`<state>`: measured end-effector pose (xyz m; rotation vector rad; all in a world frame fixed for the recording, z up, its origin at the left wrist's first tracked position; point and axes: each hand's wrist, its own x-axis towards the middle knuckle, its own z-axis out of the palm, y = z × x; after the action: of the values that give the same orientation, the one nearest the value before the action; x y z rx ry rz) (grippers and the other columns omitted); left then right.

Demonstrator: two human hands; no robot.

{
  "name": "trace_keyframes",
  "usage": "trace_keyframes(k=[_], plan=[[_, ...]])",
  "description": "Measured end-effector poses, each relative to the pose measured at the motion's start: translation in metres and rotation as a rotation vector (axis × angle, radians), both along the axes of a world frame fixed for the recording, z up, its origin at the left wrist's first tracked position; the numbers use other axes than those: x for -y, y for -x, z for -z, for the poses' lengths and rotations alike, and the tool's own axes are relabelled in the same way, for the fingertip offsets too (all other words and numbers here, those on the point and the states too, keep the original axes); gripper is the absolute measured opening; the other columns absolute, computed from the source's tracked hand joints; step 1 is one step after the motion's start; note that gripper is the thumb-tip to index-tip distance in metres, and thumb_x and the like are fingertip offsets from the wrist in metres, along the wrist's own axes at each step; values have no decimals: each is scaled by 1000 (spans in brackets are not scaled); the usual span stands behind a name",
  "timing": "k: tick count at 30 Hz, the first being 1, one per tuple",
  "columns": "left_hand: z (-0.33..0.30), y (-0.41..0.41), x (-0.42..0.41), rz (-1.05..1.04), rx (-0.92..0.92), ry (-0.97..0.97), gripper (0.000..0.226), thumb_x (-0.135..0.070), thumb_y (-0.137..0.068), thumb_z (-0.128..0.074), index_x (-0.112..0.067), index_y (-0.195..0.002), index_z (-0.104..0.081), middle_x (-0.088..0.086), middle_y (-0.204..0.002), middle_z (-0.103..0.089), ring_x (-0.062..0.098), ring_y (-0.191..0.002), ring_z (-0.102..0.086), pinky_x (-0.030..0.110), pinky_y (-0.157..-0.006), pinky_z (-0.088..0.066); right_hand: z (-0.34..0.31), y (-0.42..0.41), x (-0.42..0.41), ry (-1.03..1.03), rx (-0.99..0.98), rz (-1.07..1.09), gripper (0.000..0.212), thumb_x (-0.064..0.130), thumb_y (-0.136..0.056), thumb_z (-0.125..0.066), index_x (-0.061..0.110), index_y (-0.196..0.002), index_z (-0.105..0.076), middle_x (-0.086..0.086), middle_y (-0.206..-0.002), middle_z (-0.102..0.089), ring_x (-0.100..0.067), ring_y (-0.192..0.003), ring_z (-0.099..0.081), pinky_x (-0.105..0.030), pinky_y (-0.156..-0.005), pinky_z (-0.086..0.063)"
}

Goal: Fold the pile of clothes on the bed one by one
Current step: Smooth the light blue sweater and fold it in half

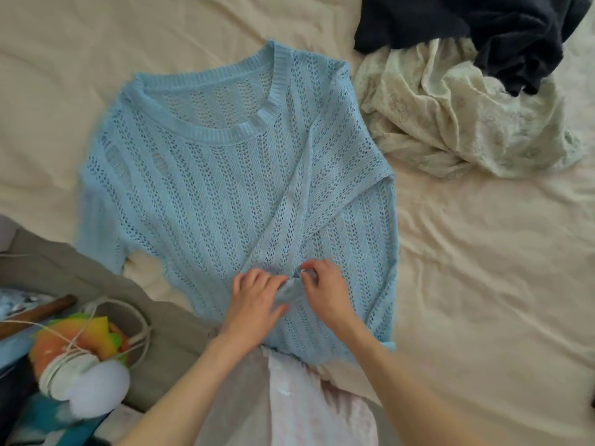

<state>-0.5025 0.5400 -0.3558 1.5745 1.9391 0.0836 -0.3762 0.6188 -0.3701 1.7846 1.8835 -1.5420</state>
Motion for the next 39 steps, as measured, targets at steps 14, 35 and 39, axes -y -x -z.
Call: trace_keyframes(k=[14, 35, 39], plan=[[-19, 76, 106, -1702, 974, 122, 17, -14, -96, -51, -10, -112, -47, 8, -96, -66, 19, -80, -67, 30, -68, -55, -28, 35, 43, 436, -201, 549, 16, 16, -98, -48, 12, -110, -57, -4, -100, -63, -17, -86, -60, -28, -75, -52], [27, 151, 67, -648, 378, 93, 18, -36, -89, -60, -17, -91, -58, -7, -73, -55, 7, -63, -48, 20, -53, -33, -6, 106, 78, 287, -260, 752, 10, 20, -98, -47, 12, -96, -51, -11, -90, -59, -22, -76, -58, -34, -65, -55], [40, 142, 106, -717, 421, 218, 34, -28, -90, -62, -6, -115, -57, 2, -94, -59, 16, -84, -55, 24, -68, -42, -10, 89, 98, 326, -239, 534, 9, 26, -97, -52, 20, -89, -52, 0, -87, -63, -10, -72, -61, -26, -71, -49]])
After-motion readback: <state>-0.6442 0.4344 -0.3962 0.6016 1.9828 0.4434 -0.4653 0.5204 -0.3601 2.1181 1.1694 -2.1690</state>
